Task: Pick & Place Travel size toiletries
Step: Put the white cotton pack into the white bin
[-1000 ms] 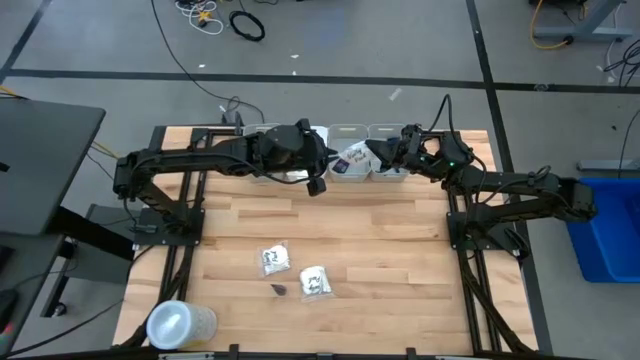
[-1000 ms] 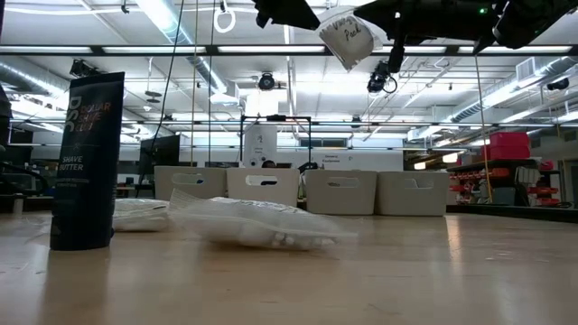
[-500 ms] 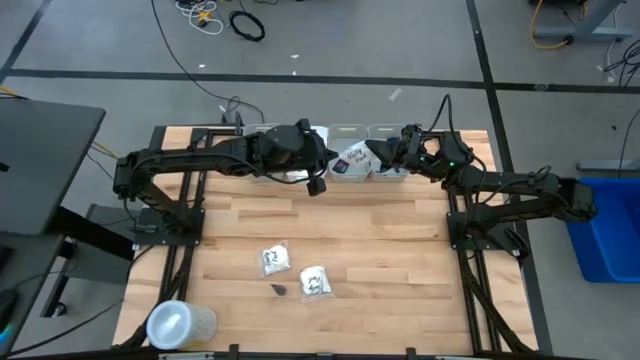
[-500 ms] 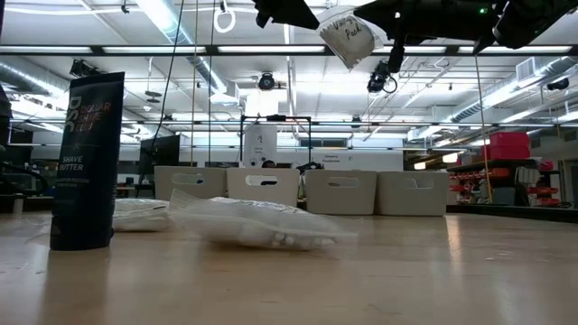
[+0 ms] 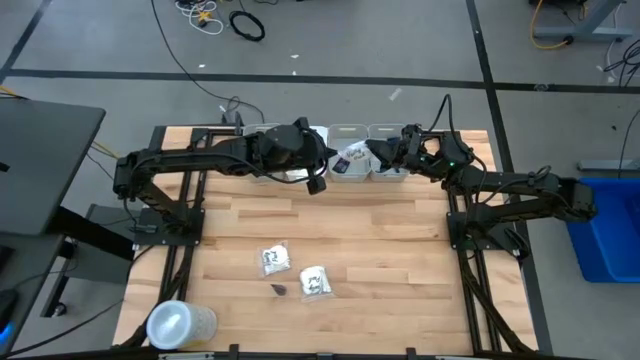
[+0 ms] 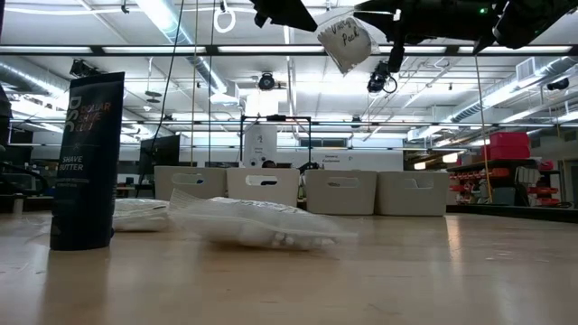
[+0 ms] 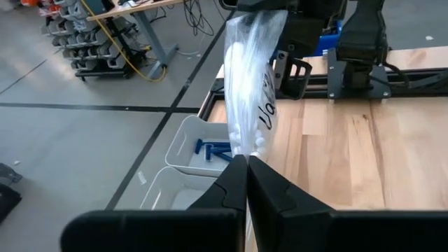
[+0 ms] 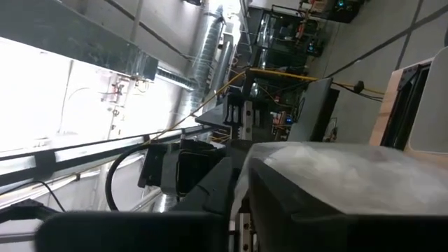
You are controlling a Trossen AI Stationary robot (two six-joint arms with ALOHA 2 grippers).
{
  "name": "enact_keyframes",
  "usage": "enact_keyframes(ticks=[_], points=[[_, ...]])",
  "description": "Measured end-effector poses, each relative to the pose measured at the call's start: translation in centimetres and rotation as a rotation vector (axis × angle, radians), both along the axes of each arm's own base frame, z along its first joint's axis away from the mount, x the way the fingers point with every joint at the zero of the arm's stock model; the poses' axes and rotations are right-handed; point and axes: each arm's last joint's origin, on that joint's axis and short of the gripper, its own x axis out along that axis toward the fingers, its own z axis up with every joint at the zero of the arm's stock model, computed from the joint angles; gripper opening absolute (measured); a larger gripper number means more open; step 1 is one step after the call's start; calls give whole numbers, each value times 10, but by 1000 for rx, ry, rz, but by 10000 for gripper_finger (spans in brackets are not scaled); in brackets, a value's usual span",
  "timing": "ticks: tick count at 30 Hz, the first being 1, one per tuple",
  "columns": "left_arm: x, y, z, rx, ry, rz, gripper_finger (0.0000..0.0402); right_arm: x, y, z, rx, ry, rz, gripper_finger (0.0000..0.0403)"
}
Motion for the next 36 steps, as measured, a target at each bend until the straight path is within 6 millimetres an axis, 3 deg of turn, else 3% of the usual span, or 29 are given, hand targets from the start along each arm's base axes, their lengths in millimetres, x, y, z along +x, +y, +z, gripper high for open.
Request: enact_keyframes(ticks=[9, 16, 22, 36], points=[[-3, 1, -5, 11, 63, 6, 7, 0, 0, 0, 0, 0, 2, 152], [-7, 12, -10, -22, 110, 51, 5, 0, 0, 0, 1, -2, -4, 191], [-15, 31, -15, -69, 153, 126, 4, 0, 0, 0, -2, -1, -7, 197], [-37, 89, -18, -204, 123, 312, 5, 0, 0, 0, -21, 9, -15, 160]])
